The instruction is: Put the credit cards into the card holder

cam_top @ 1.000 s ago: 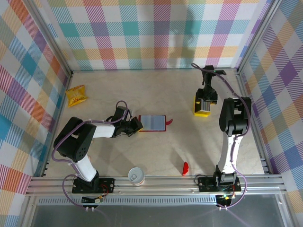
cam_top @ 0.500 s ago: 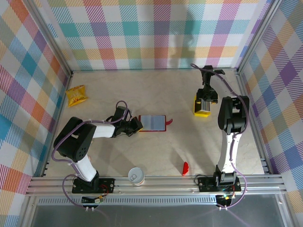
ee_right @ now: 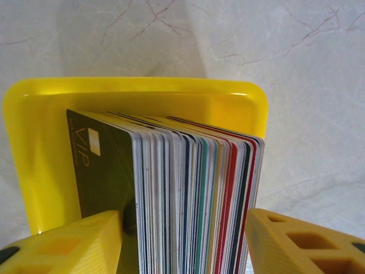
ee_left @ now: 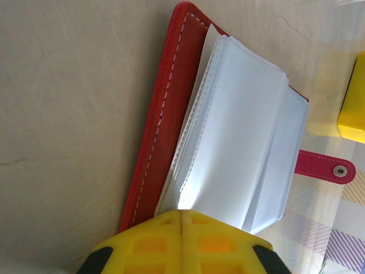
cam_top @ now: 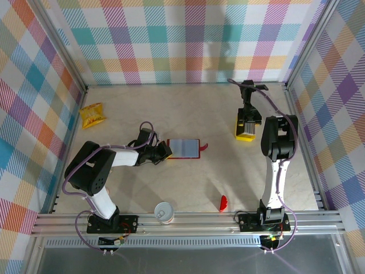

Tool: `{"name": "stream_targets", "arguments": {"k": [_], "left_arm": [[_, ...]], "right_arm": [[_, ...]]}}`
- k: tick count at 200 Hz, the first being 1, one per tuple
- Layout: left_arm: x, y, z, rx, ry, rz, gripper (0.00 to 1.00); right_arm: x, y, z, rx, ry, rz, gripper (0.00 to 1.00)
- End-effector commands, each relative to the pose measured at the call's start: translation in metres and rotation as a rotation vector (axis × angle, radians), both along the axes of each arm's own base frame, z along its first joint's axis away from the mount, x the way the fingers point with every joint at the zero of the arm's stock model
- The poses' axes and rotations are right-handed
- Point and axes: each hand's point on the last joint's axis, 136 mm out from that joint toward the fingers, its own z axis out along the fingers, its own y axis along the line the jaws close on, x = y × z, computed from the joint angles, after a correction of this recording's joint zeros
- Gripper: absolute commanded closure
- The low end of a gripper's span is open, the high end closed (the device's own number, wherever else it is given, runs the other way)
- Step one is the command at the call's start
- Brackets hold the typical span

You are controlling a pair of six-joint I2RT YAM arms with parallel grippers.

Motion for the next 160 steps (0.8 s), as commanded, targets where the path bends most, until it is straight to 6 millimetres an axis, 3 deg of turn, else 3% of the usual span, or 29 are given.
{"name": "stream_targets", "arguments": {"k": [1, 69, 111, 160], "left_arm": [[-0.022, 0.014, -0.029, 0.070, 0.109, 0.003, 0.99], [-0.020, 0.013, -0.028, 0.068, 0.108, 0.002, 0.99], [-0.022, 0.014, -0.029, 0.070, 0.109, 0.002, 0.99], [-0.023, 0.014, -0.030, 0.071, 0.113, 0.001, 0.99]], "right_arm": [[0.004, -0.006, 0.017, -0.023, -0.041, -0.011, 0.49], [0.006, -0.003, 0.023, -0.006, -0.064, -0.004, 0.66], [0.008, -0.001, 0.025, 0.003, -0.071, 0.002, 0.83], [0.008, 0.000, 0.027, 0.009, -0.077, 0.004, 0.92]]}}
